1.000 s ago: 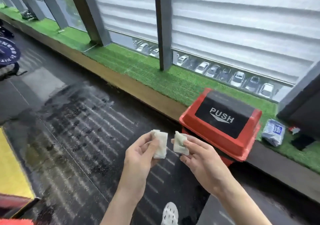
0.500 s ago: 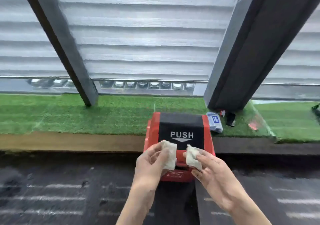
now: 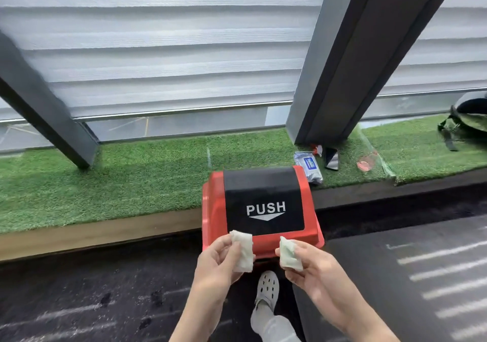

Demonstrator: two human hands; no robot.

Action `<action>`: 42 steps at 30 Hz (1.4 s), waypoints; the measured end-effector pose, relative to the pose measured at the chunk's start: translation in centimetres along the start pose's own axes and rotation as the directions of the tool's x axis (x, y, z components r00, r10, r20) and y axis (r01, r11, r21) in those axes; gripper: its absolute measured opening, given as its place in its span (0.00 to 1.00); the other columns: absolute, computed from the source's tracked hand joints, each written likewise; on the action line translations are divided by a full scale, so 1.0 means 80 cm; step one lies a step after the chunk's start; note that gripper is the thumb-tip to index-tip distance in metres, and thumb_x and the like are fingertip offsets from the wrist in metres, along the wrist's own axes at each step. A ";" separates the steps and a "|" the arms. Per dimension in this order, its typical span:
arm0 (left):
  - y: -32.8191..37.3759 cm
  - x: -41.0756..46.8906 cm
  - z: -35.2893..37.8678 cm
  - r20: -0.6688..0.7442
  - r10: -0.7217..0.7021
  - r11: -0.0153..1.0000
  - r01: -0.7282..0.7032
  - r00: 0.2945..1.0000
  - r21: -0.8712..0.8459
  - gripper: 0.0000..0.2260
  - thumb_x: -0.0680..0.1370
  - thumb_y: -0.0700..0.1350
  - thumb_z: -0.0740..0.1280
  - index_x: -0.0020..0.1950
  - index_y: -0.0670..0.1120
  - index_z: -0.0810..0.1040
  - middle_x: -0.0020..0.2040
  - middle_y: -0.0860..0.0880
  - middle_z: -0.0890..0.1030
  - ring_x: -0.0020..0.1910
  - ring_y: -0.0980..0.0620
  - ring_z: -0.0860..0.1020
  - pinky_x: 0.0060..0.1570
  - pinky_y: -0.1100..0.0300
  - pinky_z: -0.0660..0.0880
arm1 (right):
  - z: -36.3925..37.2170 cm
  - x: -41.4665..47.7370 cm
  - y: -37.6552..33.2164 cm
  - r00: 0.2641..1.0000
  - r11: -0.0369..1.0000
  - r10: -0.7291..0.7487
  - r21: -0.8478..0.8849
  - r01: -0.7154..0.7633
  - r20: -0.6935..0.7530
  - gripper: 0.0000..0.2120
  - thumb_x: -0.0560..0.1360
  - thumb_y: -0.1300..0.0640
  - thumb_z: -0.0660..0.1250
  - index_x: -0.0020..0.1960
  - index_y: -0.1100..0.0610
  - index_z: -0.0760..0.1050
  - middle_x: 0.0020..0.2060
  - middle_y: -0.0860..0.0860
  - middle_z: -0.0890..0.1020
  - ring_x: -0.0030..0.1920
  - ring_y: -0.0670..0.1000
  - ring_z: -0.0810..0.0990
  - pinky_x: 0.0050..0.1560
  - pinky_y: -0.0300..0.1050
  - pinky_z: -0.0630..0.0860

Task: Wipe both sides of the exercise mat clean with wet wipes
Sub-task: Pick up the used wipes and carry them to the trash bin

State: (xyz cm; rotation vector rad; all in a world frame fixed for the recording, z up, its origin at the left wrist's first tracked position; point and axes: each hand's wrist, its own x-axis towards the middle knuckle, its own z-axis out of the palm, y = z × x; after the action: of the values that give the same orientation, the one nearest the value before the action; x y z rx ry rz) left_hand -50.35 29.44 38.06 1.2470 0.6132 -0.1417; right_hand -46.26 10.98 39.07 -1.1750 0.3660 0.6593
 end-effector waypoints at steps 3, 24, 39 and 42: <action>-0.014 0.046 0.005 -0.011 -0.084 0.996 0.084 0.996 0.028 0.07 0.82 0.42 0.64 0.57 0.46 0.80 0.47 0.48 0.86 0.45 0.53 0.84 0.45 0.61 0.78 | -0.022 0.054 -0.012 0.999 0.998 0.044 -0.038 -0.045 -0.016 0.12 0.77 0.65 0.61 0.56 0.65 0.80 0.49 0.59 0.83 0.45 0.52 0.79 0.50 0.46 0.74; -0.130 0.287 0.080 -0.202 -0.424 0.861 0.462 0.883 0.213 0.10 0.79 0.33 0.62 0.55 0.41 0.81 0.43 0.45 0.83 0.38 0.51 0.78 0.33 0.62 0.72 | -0.117 0.320 0.022 0.864 0.864 0.416 -0.172 -0.472 -0.282 0.13 0.75 0.72 0.60 0.54 0.64 0.79 0.47 0.60 0.81 0.48 0.55 0.79 0.40 0.41 0.75; -0.137 0.349 0.079 -0.271 -0.453 0.831 0.512 0.849 0.217 0.06 0.82 0.44 0.64 0.47 0.47 0.78 0.33 0.51 0.80 0.34 0.53 0.76 0.40 0.60 0.73 | -0.101 0.373 0.040 0.837 0.868 0.373 -0.168 -0.468 -0.401 0.04 0.69 0.69 0.64 0.39 0.62 0.74 0.36 0.55 0.70 0.34 0.49 0.67 0.34 0.41 0.65; -0.133 0.355 0.080 -0.256 -0.504 0.808 0.555 0.825 0.197 0.03 0.82 0.42 0.64 0.48 0.46 0.75 0.35 0.49 0.80 0.38 0.51 0.77 0.55 0.52 0.71 | -0.097 0.387 0.043 0.804 0.853 0.379 -0.165 -0.496 -0.458 0.11 0.74 0.72 0.64 0.37 0.59 0.73 0.32 0.54 0.73 0.32 0.49 0.70 0.34 0.40 0.68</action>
State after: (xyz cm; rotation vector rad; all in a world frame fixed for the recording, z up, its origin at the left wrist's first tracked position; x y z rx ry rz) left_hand -28.97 26.41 15.86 1.3239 1.1401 -0.5981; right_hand -24.49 13.30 15.61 -1.5209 0.9562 0.8893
